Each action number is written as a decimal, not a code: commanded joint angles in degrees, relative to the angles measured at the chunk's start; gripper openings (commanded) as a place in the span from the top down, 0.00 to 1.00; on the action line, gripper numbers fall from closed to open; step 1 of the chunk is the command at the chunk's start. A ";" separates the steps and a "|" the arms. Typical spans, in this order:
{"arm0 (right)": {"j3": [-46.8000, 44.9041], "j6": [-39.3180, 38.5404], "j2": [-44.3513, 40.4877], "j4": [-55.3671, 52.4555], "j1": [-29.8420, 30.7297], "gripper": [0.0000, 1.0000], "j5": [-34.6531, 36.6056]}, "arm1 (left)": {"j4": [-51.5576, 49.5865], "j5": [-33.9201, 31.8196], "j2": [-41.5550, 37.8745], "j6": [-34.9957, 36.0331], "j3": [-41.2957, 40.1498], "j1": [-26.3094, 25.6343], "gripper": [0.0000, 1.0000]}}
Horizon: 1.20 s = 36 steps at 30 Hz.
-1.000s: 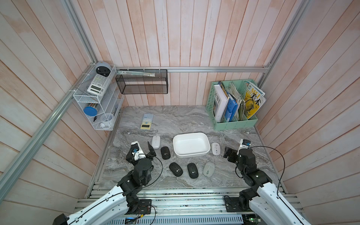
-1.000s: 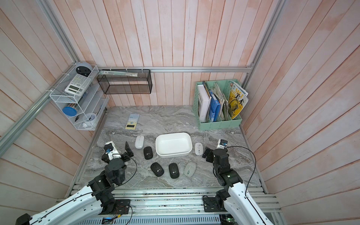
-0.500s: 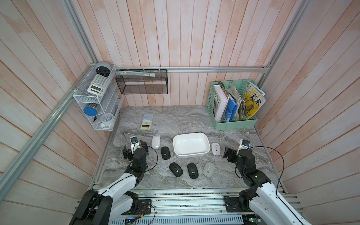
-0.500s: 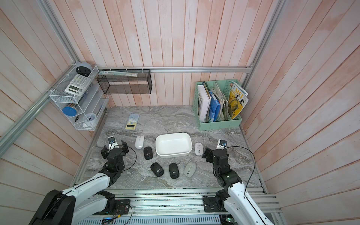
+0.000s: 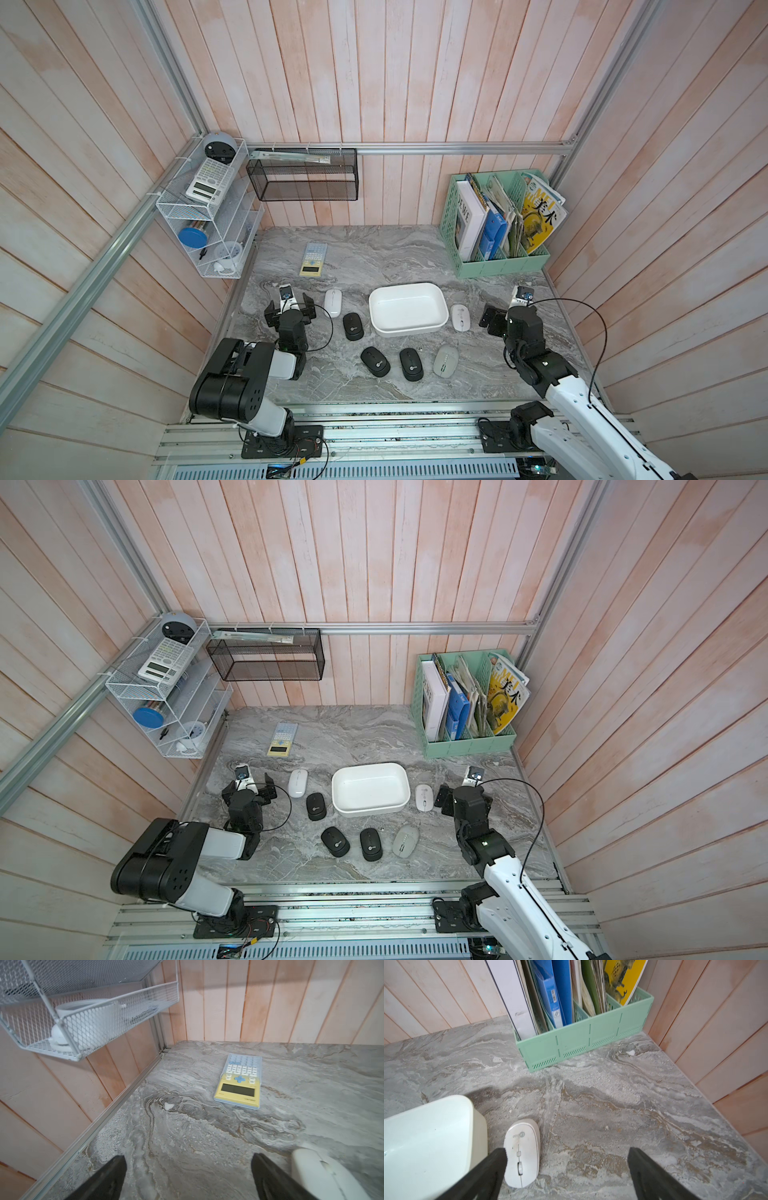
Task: Take out the mouse from the storage box
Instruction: Reset both arms
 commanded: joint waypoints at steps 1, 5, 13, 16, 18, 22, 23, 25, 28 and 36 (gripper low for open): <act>3.92 -6.68 3.04 2.74 -0.24 0.02 5.84 | -1.61 5.00 -0.92 -2.59 2.56 1.54 0.00; 2.41 -11.06 7.71 12.00 -0.79 0.02 12.09 | -6.34 5.46 -0.43 -2.93 5.56 2.16 0.00; -4.86 -21.69 22.03 40.37 -3.07 0.03 11.49 | -5.63 1.60 -0.17 -4.14 5.53 2.15 0.00; -7.50 -22.88 25.04 47.79 -3.85 0.02 7.00 | -5.49 1.55 -0.21 -4.08 5.46 2.16 0.00; -8.47 -22.16 27.87 51.50 -5.43 0.03 4.34 | -5.45 1.56 -0.21 -4.08 5.41 2.13 0.00; -9.68 -21.49 35.12 58.99 -7.52 0.02 0.00 | -5.56 1.49 -0.17 -4.28 5.51 2.16 0.00; -9.60 -22.34 37.00 60.62 -7.61 0.02 -0.72 | -5.49 1.50 -0.17 -4.23 5.55 2.15 0.00; -8.93 -22.82 40.36 62.68 -8.40 0.02 -2.64 | -5.52 1.37 -0.20 -4.23 5.56 2.14 0.00; -8.36 -18.47 41.96 60.57 -12.94 0.03 -9.27 | -5.44 1.31 -0.19 -4.21 5.54 2.18 0.00; -7.94 -17.72 45.15 64.02 -14.48 0.02 -10.93 | -5.67 1.31 -0.21 -4.32 5.50 2.16 0.00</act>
